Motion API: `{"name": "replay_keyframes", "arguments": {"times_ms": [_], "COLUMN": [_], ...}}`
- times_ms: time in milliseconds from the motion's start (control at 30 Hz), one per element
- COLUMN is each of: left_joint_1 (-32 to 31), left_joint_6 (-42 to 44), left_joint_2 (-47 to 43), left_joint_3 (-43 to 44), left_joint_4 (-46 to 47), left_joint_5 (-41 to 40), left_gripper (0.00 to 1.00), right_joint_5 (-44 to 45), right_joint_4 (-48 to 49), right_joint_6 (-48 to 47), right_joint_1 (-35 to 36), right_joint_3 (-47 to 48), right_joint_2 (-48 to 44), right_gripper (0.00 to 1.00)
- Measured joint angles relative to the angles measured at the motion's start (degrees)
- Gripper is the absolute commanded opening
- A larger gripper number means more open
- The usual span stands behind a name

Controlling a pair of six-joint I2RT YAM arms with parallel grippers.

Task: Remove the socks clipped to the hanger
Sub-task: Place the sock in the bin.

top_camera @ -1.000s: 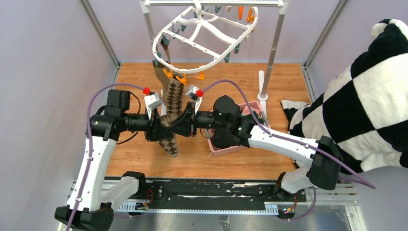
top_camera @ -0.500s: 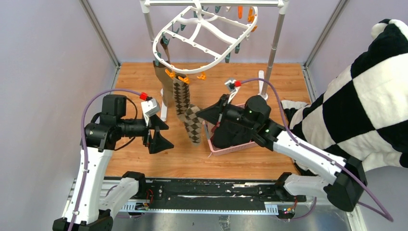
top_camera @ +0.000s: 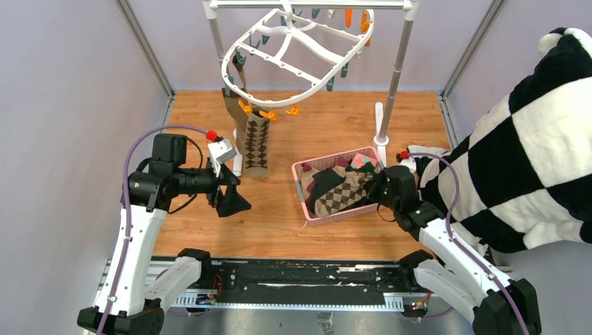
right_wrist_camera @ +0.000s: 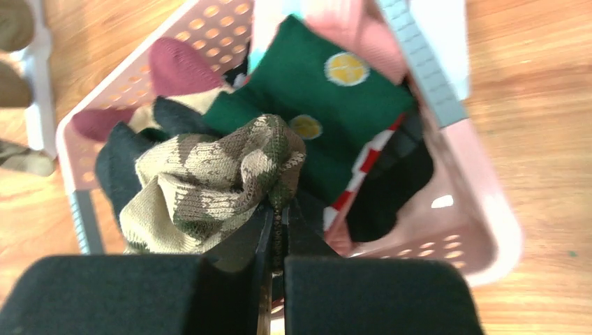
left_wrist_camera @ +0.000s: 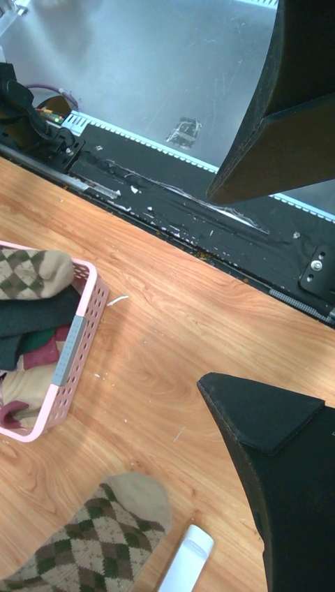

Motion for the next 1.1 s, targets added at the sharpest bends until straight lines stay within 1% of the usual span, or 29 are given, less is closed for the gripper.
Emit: {"name": "replay_keyframes", "arguments": {"times_ms": [33, 67, 100, 167, 200, 267, 333, 400, 467, 567, 733, 900, 1033, 1100], "left_joint_1": [0.0, 0.0, 0.0, 0.0, 0.0, 0.0, 0.3, 1.1, 2.4, 4.3, 8.7, 12.1, 12.9, 13.2], "left_joint_6": [0.0, 0.0, -0.2, -0.6, -0.9, -1.3, -1.5, -1.7, -1.8, -1.9, -2.1, -2.2, -2.2, -2.2], "left_joint_2": [0.1, 0.2, 0.3, 0.7, 0.9, 1.3, 1.6, 1.8, 2.1, 2.7, 3.7, 4.3, 4.3, 4.3], "left_joint_3": [0.0, 0.0, 0.1, 0.3, 0.5, 0.8, 1.4, 2.2, 3.1, 4.2, 4.6, 4.5, 4.5, 4.5], "left_joint_4": [0.0, 0.0, 0.0, 0.0, 0.1, 0.3, 0.5, 0.5, 0.5, 0.9, 1.3, 1.3, 1.3, 1.3], "left_joint_5": [-0.3, -0.5, -0.8, -1.5, -2.0, -3.0, -3.5, -3.8, -4.0, -3.8, -2.4, -0.9, 0.0, 0.0], "left_gripper": [1.0, 1.0, 1.0, 1.0, 1.0, 1.0, 1.0, 1.0, 1.0, 1.0, 1.0, 1.0, 1.0, 1.0], "right_joint_5": [2.0, 3.4, 5.1, 7.3, 8.2, 9.4, 9.4, 8.5, 6.3, 0.7, -10.5, -19.1, -22.2, -23.2], "right_joint_4": [-0.8, -1.2, -1.7, -2.8, -3.8, -6.2, -9.0, -10.7, -11.9, -12.7, -12.2, -6.9, -1.0, 1.3], "right_joint_6": [-0.1, -0.3, -0.5, -1.4, -1.9, -3.4, -5.2, -6.5, -7.6, -7.9, -6.2, -3.9, -2.9, -3.1], "right_joint_1": [0.0, 0.0, 0.0, 0.0, 0.0, 0.0, -0.1, -0.1, -0.1, -0.1, -0.9, -6.6, -10.7, -11.4], "right_joint_3": [0.0, 0.0, 0.2, 0.8, 1.4, 3.5, 7.0, 10.3, 13.4, 16.9, 17.2, 12.2, 8.9, 8.9], "right_joint_2": [-0.1, -0.1, 0.1, 0.8, 1.2, 1.7, 1.7, 1.3, 0.4, -0.2, 4.3, 12.4, 19.9, 22.4], "right_gripper": [0.01, 0.03, 0.11, 0.38, 0.49, 0.6, 0.63, 0.61, 0.53, 0.43, 0.32, 0.28, 0.26, 0.28]}}
